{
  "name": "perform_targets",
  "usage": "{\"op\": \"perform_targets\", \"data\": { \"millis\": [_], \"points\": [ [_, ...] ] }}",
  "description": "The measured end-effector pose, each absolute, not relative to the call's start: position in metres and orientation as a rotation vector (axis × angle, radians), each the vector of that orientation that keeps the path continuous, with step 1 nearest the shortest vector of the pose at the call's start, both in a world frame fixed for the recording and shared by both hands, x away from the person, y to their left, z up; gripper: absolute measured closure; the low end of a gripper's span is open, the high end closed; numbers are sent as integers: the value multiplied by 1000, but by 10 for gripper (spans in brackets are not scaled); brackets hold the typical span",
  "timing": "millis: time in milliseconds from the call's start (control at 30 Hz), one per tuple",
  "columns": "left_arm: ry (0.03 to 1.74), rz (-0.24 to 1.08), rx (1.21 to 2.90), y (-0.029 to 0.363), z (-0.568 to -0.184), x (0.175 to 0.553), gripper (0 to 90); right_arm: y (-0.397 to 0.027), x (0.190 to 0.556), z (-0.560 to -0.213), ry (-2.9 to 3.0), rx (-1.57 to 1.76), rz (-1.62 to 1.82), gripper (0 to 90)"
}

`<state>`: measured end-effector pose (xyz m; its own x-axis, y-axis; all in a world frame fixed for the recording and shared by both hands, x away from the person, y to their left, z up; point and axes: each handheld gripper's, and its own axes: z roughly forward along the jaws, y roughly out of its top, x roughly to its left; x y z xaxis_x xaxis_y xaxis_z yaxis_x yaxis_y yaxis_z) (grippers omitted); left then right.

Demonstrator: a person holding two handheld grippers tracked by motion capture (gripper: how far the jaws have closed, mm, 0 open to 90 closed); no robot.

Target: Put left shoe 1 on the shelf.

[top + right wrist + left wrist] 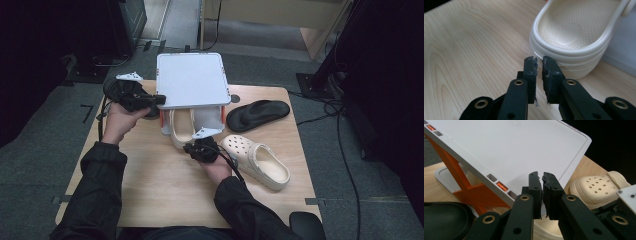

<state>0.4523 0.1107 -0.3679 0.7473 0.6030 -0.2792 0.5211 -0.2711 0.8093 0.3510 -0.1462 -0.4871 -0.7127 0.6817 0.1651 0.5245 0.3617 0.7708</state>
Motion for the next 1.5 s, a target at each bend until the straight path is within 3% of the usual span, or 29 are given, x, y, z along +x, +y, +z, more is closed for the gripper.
{"op": "perform_targets", "data": {
  "millis": [1000,1267,1500],
  "points": [
    [860,105,1932,110,-368,452,847,-122,399,-491,2403,1079,1281,744],
    [860,71,1944,110,-360,445,675,-134,381,-478,2451,1061,1302,710],
    [821,77,1936,105,-345,426,616,-165,353,-459,2477,1038,1310,665]
  ]
}}
